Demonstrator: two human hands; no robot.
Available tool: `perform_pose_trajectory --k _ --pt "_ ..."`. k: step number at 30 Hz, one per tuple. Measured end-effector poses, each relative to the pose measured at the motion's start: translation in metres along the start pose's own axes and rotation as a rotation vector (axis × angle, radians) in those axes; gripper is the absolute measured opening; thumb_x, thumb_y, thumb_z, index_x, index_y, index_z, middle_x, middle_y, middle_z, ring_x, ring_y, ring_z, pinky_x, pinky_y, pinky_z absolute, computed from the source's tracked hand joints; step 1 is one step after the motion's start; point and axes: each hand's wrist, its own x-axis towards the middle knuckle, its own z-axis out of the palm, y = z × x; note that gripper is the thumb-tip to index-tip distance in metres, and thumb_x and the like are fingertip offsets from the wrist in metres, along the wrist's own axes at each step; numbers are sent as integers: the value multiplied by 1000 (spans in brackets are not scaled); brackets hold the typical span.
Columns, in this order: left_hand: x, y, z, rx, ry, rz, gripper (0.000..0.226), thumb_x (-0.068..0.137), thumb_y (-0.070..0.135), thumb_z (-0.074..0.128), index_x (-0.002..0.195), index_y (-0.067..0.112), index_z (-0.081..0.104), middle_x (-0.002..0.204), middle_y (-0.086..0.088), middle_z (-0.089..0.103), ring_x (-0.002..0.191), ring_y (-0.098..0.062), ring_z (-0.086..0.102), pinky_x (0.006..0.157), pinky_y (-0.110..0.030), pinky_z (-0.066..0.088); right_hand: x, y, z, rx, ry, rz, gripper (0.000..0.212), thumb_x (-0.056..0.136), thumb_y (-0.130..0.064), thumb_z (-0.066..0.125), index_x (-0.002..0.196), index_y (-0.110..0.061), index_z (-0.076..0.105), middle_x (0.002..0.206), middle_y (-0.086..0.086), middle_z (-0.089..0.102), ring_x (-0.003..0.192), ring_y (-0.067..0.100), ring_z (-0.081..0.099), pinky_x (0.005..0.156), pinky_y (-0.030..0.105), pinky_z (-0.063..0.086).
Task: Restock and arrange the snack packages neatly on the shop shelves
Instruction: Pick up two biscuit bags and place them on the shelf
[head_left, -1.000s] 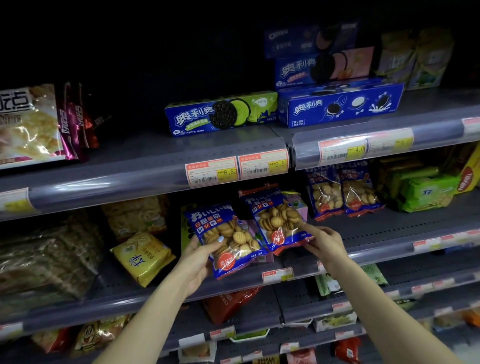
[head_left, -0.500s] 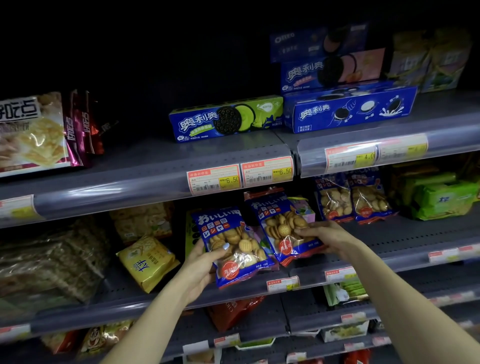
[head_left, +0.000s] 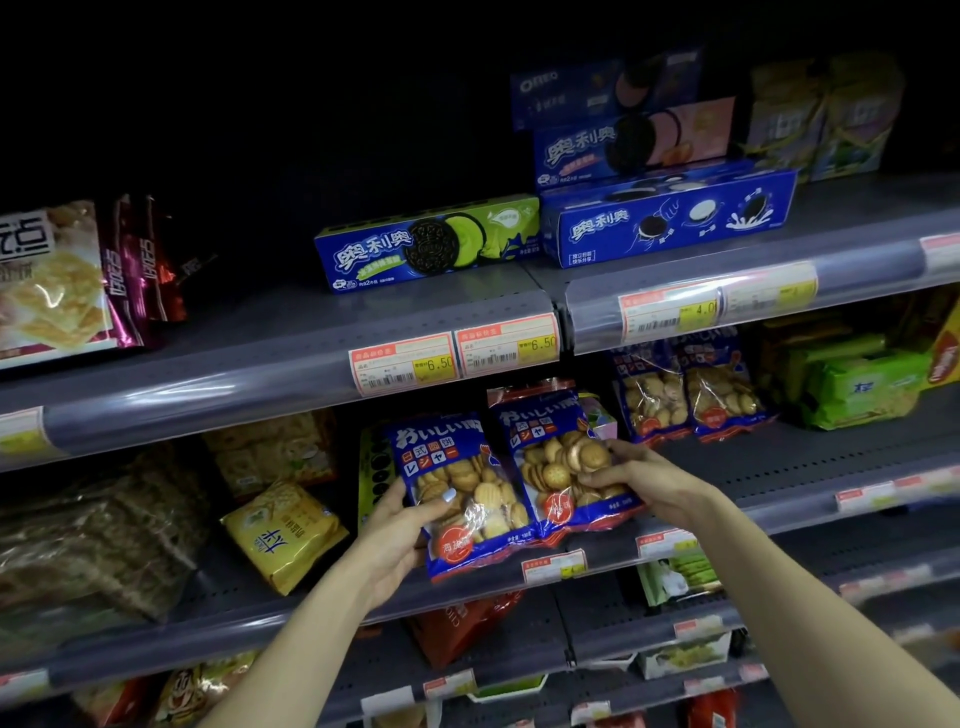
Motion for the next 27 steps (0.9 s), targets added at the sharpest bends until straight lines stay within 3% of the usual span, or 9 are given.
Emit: perform_pose_trajectory --k 12,18,23,27 --pt "0 6 2 14 -90 -9 62 86 5 66 141 21 40 119 -9 66 101 -24 69 84 -44 56 -19 7 8 137 60 -100 55 74 7 70 124 -10 55 111 15 70 94 25 69 68 28 54" --pt "1 22 1 1 -152 17 57 88 4 62 139 21 41 116 -11 67 100 -26 68 74 -39 56 -28 -1 10 152 77 -108 57 74 5 71 125 -13 53 106 12 72 91 24 70 67 29 55" --pt "4 28 -1 27 -188 29 59 89 4 62 141 22 38 116 -10 68 100 -25 68 81 -42 57 -35 -6 11 131 90 -147 40 77 6 68 111 -15 59 96 8 74 87 23 70 72 30 55" --pt "5 34 6 54 -223 54 48 89 3 62 130 24 48 113 -9 69 101 -26 68 84 -45 56 -39 -2 1 155 87 -154 47 76 7 69 117 -13 57 105 12 72 96 26 68 83 32 53"
